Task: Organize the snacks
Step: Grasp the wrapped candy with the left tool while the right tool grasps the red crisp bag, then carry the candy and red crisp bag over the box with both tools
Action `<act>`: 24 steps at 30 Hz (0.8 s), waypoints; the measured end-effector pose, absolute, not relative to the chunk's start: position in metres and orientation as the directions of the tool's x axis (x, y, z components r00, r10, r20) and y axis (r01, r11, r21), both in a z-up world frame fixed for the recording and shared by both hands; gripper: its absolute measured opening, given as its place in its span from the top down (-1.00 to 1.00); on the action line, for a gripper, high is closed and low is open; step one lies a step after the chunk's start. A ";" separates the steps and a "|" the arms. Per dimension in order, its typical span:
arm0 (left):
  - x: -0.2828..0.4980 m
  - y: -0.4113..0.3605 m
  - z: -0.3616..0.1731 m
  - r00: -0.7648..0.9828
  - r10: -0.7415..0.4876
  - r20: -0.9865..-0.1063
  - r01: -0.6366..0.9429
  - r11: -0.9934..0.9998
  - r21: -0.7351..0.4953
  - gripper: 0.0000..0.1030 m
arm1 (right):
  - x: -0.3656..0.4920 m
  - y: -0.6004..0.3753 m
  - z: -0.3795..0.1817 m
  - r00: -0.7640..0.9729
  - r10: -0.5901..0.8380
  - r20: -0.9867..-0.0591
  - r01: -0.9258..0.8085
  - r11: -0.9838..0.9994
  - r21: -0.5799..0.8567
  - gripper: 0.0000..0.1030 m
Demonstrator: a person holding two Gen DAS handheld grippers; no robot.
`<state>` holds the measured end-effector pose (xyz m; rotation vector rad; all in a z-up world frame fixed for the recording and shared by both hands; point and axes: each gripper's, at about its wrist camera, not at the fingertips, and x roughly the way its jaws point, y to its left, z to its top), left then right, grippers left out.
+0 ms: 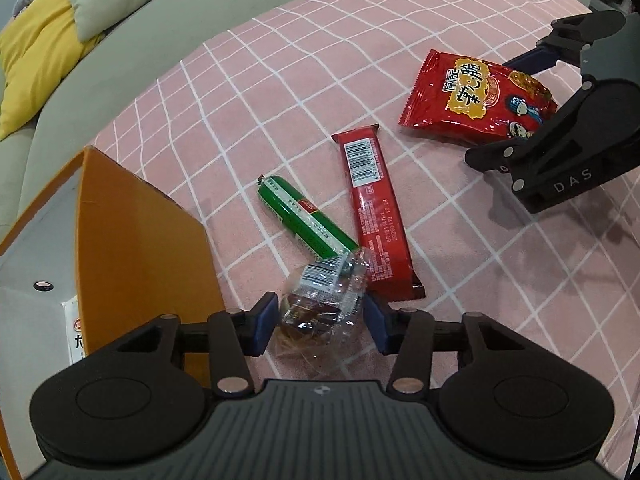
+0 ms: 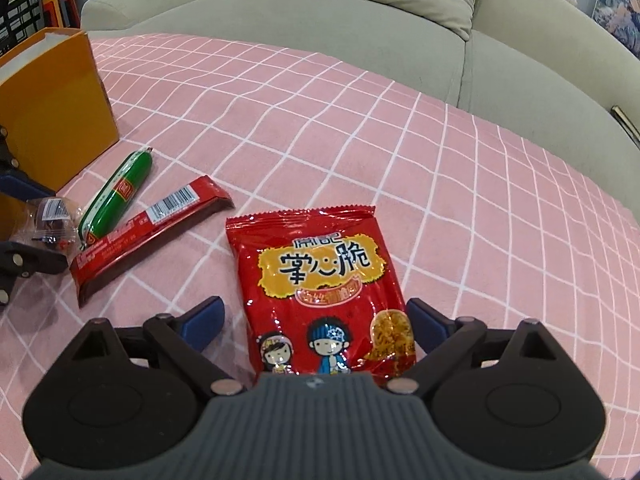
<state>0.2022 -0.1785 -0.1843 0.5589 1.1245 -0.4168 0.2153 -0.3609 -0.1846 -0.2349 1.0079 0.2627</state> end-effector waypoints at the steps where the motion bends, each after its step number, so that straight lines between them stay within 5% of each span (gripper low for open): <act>1: 0.202 -0.178 -0.185 0.380 -0.032 -0.925 0.576 0.790 0.209 -0.01 | 0.215 -0.360 -0.185 0.502 0.107 -0.858 -0.323 0.944 -0.071 -0.69; 9: 0.201 -0.172 -0.184 0.390 -0.052 -0.920 0.545 0.818 0.184 0.09 | 0.211 -0.356 -0.185 0.498 0.099 -0.861 -0.298 0.952 -0.063 -0.40; 24: 0.174 -0.160 -0.161 0.422 -0.107 -0.900 0.446 0.889 0.103 0.11 | 0.166 -0.330 -0.174 0.467 0.054 -0.883 -0.171 0.985 -0.030 -0.31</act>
